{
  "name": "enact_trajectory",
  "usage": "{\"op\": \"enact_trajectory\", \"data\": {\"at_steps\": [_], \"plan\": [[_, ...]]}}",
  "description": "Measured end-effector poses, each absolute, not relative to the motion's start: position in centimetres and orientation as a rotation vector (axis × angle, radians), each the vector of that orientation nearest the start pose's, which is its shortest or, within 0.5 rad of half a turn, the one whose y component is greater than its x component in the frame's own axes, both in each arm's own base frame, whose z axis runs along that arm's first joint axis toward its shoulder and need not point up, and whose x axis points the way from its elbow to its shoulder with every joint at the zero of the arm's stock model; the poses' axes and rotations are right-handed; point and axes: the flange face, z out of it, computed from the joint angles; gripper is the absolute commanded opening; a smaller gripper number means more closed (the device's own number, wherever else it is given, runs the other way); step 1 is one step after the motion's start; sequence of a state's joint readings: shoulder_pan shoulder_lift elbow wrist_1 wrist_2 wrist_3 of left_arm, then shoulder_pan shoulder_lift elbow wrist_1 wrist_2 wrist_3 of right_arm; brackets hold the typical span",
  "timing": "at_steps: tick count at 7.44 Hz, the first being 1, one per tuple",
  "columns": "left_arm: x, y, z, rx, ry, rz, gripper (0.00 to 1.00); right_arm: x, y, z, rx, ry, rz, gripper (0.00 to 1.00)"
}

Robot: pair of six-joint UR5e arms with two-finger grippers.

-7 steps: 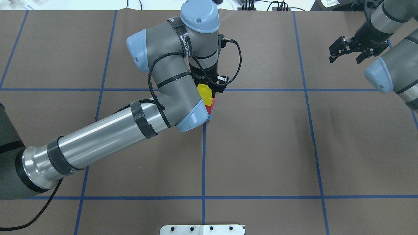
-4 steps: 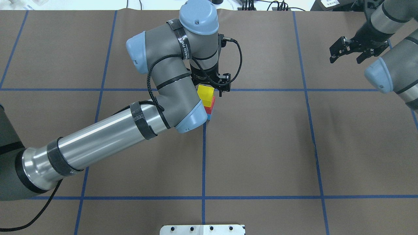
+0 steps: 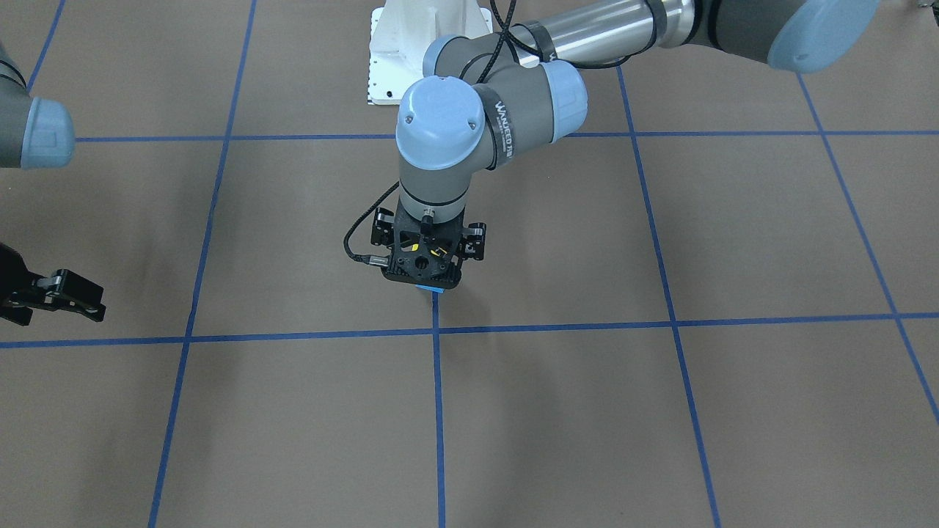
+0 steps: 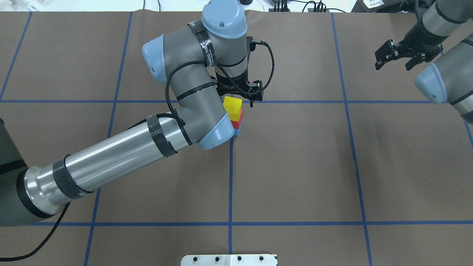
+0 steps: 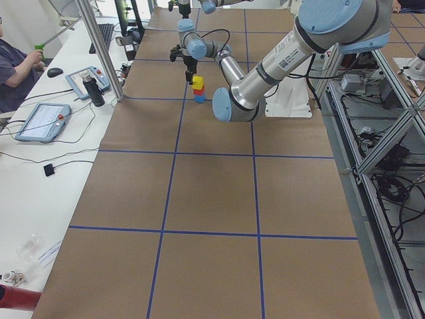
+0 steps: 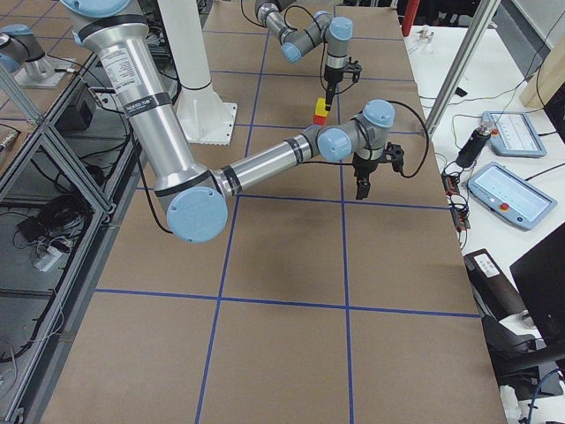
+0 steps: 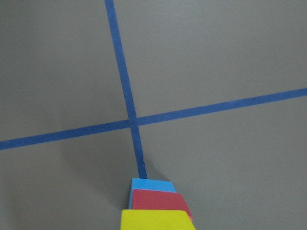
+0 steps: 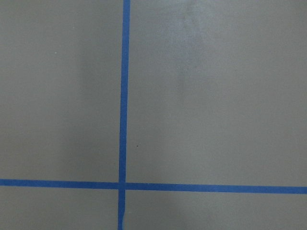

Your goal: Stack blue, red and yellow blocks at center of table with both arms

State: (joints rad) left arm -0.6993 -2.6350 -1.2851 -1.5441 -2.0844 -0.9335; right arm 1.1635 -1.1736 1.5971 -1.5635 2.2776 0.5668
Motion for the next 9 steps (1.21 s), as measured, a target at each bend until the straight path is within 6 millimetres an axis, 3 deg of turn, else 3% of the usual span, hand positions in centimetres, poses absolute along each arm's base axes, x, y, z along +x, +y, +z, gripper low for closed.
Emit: {"op": "enact_trajectory", "data": {"at_steps": [1, 2, 3, 4, 5, 6, 7, 9], "plan": [[50.2, -59.4, 8.5, 0.08, 0.87, 0.119, 1.0, -17.8, -62.1, 42.8, 0.052, -0.806, -0.028, 0.99], [44.0, -61.8, 9.4, 0.093, 0.856, 0.125, 1.0, -15.6, -62.4, 44.4, 0.062, -0.805, -0.059, 0.99], [36.3, -63.4, 13.1, 0.109, 0.848, 0.139, 1.0, -12.9, -62.4, 46.5, 0.073, -0.797, -0.086, 0.99], [28.3, -63.7, 19.7, 0.134, 0.842, 0.167, 1.0, -9.9, -61.7, 49.2, 0.079, -0.786, -0.103, 0.99], [20.8, -63.1, 27.9, 0.156, 0.821, 0.186, 1.0, -6.4, -60.3, 52.3, 0.079, -0.781, -0.11, 0.99], [14.3, -62.3, 35.4, 0.162, 0.797, 0.159, 1.0, -2.7, -58.3, 55.5, 0.072, -0.792, -0.1, 0.99], [8.6, -61.4, 41.6, 0.167, 0.776, 0.117, 1.0, 0.4, -56.1, 58.3, 0.058, -0.808, -0.067, 0.99], [-0.9, -60.0, 51.1, 0.18, 0.733, 0.115, 1.0, 3.2, -53.7, 61.8, 0.03, -0.78, -0.018, 0.99]]}}
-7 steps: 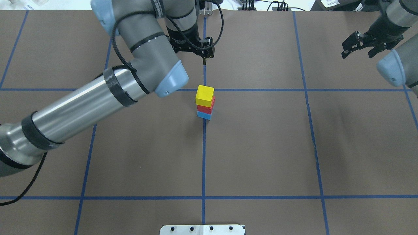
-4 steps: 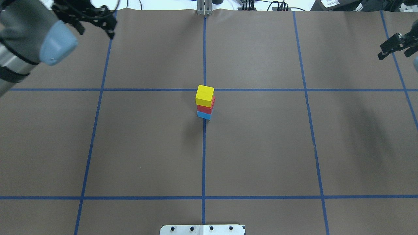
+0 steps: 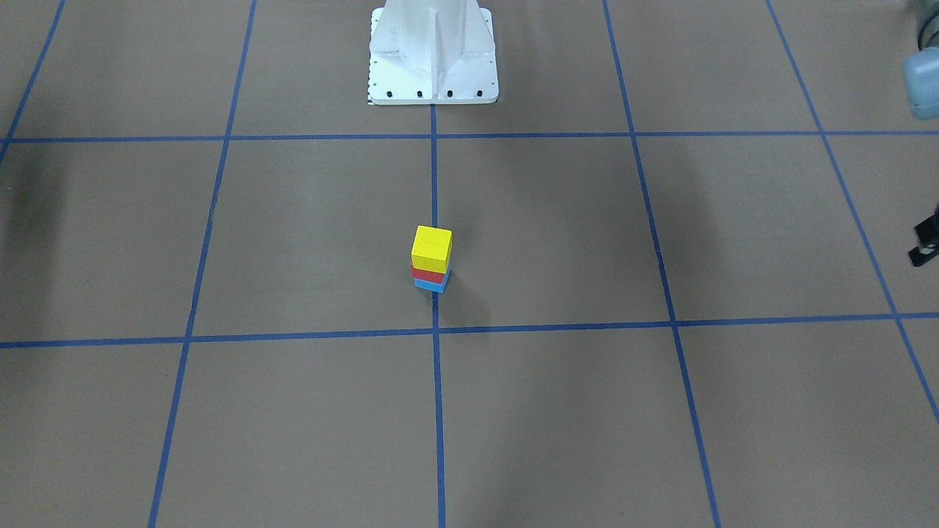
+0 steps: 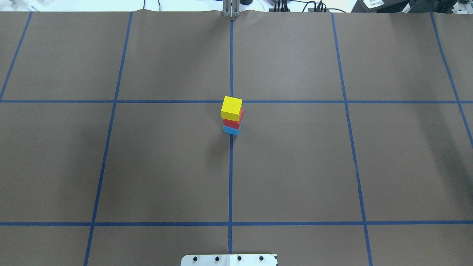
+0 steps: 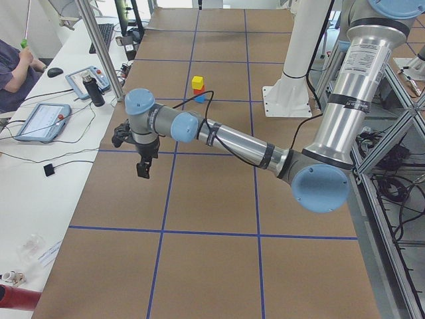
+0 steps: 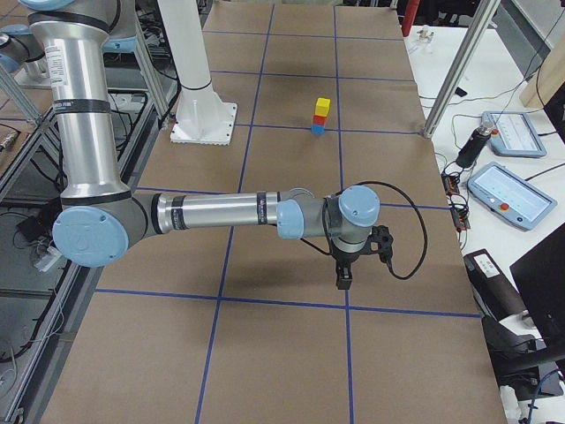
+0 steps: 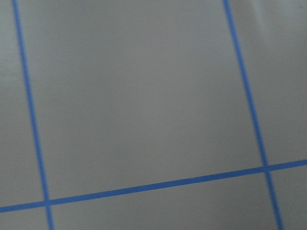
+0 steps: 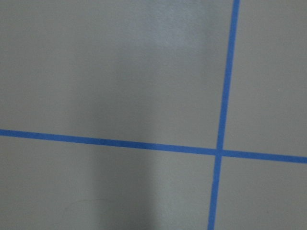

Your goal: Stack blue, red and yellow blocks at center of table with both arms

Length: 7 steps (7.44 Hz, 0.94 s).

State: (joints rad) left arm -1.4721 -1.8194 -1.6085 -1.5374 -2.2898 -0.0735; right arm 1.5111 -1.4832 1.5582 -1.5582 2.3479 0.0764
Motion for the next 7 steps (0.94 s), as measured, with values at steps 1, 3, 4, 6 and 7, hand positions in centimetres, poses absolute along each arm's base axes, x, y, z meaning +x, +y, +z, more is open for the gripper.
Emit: {"op": "enact_trajectory", "data": {"at_steps": [1, 3, 4, 6, 7], "plan": [[-4.1, -58.9, 55.1, 0.178, 0.718, 0.148, 1.0, 3.5, -53.9, 62.2, 0.026, -0.764, -0.009, 0.99], [-7.9, -56.7, 60.3, 0.177, 0.705, 0.174, 1.0, 3.7, -54.4, 61.8, 0.025, -0.758, 0.002, 0.99], [-8.5, -56.0, 61.7, 0.173, 0.7, 0.171, 1.0, 3.8, -54.3, 61.9, 0.022, -0.759, 0.004, 0.99], [-8.7, -53.9, 64.0, 0.143, 0.697, 0.147, 1.0, 4.3, -54.1, 62.2, 0.02, -0.764, 0.016, 0.99], [-8.7, -52.8, 63.9, 0.129, 0.702, 0.099, 1.0, 4.5, -53.8, 62.4, 0.016, -0.771, 0.023, 0.99]]}}
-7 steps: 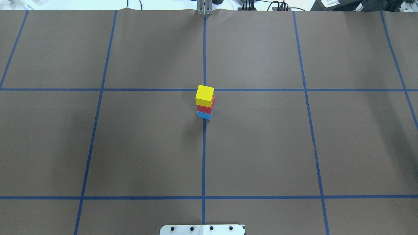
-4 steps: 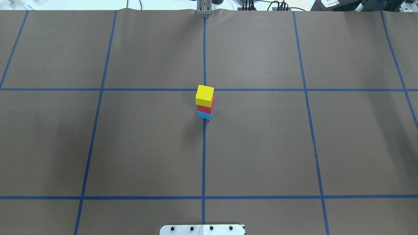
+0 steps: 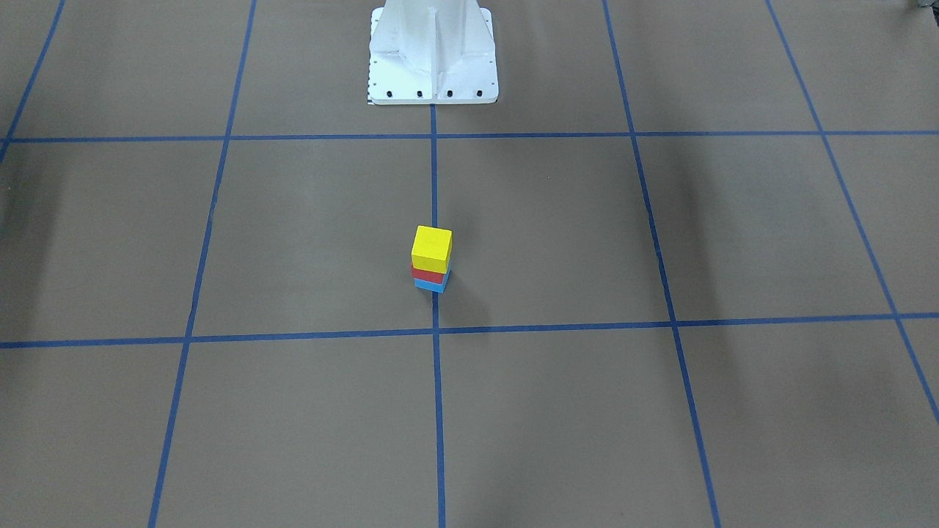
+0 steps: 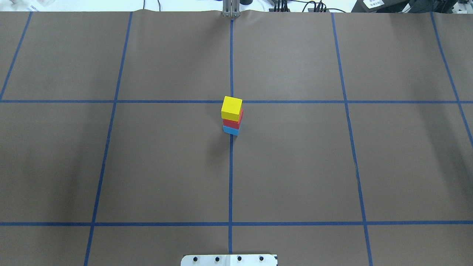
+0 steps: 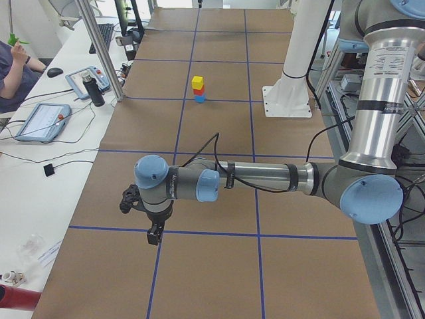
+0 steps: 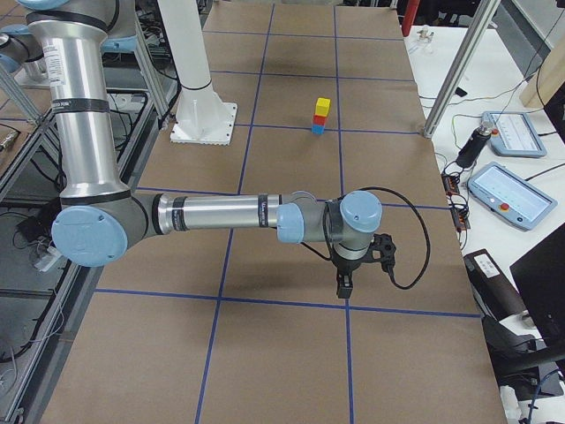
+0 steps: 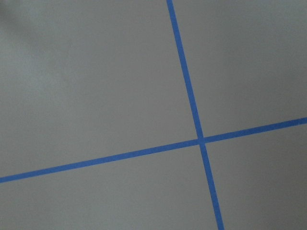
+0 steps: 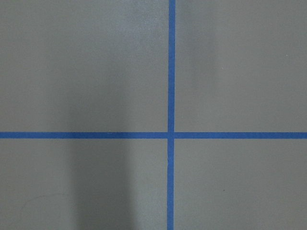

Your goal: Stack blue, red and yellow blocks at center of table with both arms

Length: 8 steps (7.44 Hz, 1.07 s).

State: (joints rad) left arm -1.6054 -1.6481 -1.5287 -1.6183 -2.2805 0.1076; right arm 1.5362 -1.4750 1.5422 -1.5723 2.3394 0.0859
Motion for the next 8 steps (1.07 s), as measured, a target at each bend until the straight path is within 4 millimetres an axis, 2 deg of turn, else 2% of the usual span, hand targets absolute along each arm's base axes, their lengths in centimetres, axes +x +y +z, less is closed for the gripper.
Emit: {"op": "enact_trajectory", "data": {"at_steps": [2, 3, 5, 8], "plan": [[-8.3, -49.3, 61.9, 0.115, 0.719, -0.009, 1.0, 4.8, -53.3, 62.9, 0.007, -0.785, 0.034, 0.99], [-8.1, -48.2, 61.3, 0.112, 0.731, -0.024, 1.0, 4.8, -53.2, 63.0, 0.004, -0.788, 0.035, 0.99], [-7.7, -47.6, 60.9, 0.096, 0.749, -0.056, 1.0, 5.1, -53.1, 63.2, 0.004, -0.789, 0.042, 0.99], [-7.1, -47.7, 60.9, 0.082, 0.747, -0.069, 1.0, 5.3, -53.1, 63.3, 0.003, -0.788, 0.046, 0.99]]}}
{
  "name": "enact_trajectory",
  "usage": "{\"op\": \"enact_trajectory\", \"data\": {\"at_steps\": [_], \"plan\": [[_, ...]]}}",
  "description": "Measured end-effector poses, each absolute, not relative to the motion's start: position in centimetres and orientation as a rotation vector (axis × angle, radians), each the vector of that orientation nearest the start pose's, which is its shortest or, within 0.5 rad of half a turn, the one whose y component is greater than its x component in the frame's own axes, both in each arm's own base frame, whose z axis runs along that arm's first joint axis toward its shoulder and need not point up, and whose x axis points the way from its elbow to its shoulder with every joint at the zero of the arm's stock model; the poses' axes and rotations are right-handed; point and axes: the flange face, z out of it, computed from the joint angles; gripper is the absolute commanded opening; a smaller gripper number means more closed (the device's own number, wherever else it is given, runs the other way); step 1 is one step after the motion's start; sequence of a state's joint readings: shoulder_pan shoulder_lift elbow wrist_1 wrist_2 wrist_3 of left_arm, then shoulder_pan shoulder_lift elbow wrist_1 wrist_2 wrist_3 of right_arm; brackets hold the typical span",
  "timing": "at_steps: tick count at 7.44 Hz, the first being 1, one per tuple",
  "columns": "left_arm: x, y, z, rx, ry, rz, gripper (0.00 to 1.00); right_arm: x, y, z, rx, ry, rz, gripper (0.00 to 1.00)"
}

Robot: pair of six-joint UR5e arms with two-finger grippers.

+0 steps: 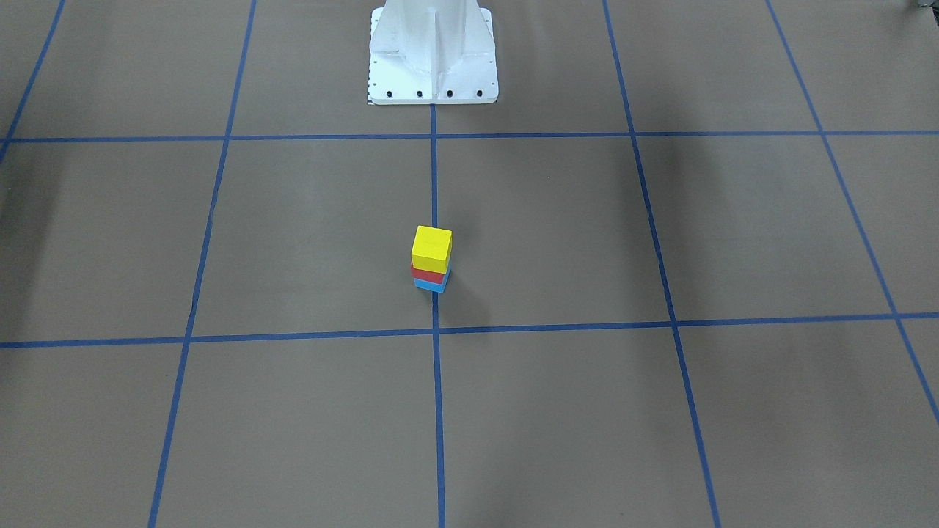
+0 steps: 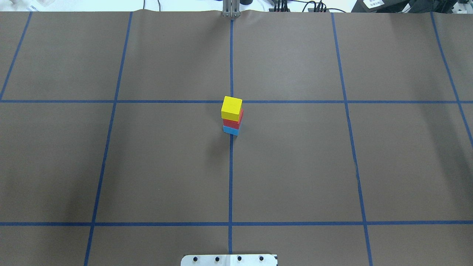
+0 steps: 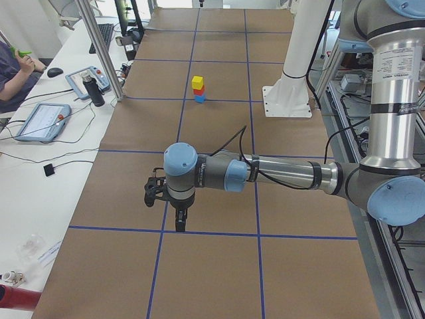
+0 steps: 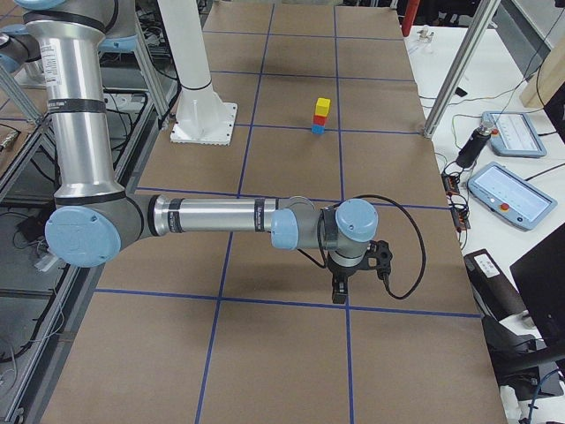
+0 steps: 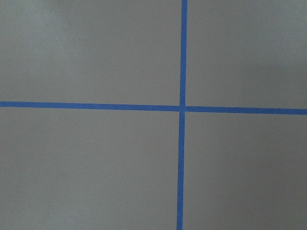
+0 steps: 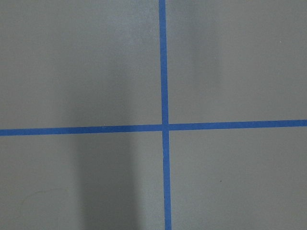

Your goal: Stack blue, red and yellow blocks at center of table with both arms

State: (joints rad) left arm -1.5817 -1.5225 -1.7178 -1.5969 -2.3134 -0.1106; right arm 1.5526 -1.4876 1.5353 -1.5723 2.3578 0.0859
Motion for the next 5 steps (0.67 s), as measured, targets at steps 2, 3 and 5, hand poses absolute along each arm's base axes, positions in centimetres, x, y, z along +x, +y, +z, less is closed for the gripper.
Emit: {"op": "enact_trajectory", "data": {"at_steps": [2, 3, 5], "plan": [[-7.1, -47.8, 60.8, 0.082, 0.745, -0.069, 1.0, 5.4, -53.0, 63.4, 0.001, -0.788, 0.048, 0.99], [-7.1, -47.8, 60.8, 0.083, 0.744, -0.069, 1.0, 5.5, -52.8, 63.6, -0.001, -0.788, 0.052, 0.99], [-7.1, -47.8, 60.7, 0.084, 0.744, -0.068, 1.0, 5.9, -51.4, 64.4, -0.011, -0.789, 0.064, 0.99]]}}
